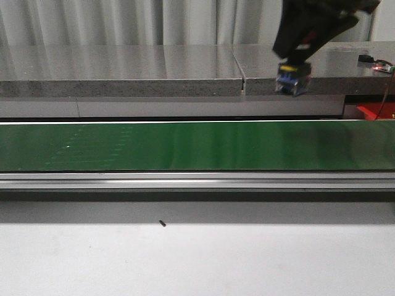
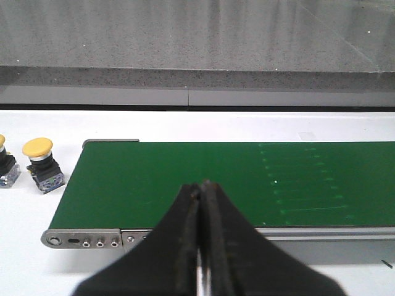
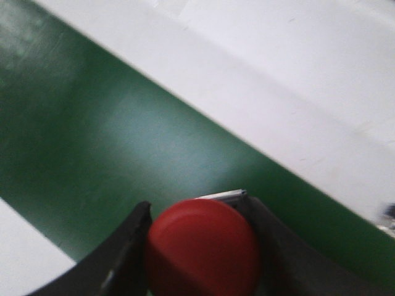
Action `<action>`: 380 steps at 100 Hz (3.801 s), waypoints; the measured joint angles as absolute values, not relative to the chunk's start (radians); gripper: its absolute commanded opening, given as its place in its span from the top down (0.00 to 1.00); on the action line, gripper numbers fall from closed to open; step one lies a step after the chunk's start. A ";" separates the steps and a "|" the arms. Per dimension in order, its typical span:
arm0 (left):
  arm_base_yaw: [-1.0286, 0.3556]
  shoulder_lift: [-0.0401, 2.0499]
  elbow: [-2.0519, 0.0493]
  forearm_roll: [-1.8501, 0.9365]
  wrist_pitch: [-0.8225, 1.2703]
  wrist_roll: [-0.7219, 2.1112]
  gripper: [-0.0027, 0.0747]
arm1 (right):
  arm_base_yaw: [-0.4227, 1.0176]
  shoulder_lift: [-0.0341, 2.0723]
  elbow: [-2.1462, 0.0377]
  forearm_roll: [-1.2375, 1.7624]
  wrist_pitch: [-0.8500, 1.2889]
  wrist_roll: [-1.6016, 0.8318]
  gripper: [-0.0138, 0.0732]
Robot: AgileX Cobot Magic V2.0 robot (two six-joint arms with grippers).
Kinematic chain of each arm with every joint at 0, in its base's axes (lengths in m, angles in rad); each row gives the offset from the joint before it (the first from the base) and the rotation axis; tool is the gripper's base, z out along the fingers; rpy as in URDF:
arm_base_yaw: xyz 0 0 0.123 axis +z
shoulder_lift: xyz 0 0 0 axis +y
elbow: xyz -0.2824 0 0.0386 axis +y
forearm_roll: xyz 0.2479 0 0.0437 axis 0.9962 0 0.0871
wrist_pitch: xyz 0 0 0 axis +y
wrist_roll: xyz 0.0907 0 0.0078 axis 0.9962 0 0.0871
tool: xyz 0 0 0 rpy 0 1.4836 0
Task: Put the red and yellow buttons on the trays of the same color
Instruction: 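Carry the red button into the red tray and open the right gripper, then move the right gripper back over the conveyor end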
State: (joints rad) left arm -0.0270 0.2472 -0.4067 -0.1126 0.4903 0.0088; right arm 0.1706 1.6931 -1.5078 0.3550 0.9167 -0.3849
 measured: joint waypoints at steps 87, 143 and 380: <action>-0.027 0.247 -0.407 -0.113 0.490 0.009 0.99 | -0.457 2.106 -1.945 0.355 0.884 -0.350 0.70; -0.027 0.247 -0.407 -0.113 0.490 0.009 0.99 | -0.457 2.308 -2.049 0.365 0.837 -0.346 0.70; -0.027 0.247 -0.407 -0.113 0.490 0.007 0.99 | -0.076 0.737 -0.756 0.387 0.702 -0.391 0.22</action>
State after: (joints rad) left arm -0.0270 0.2472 -0.4067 -0.1126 0.4903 0.0072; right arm -0.0765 0.7370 -0.7560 0.3874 0.7018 -0.3915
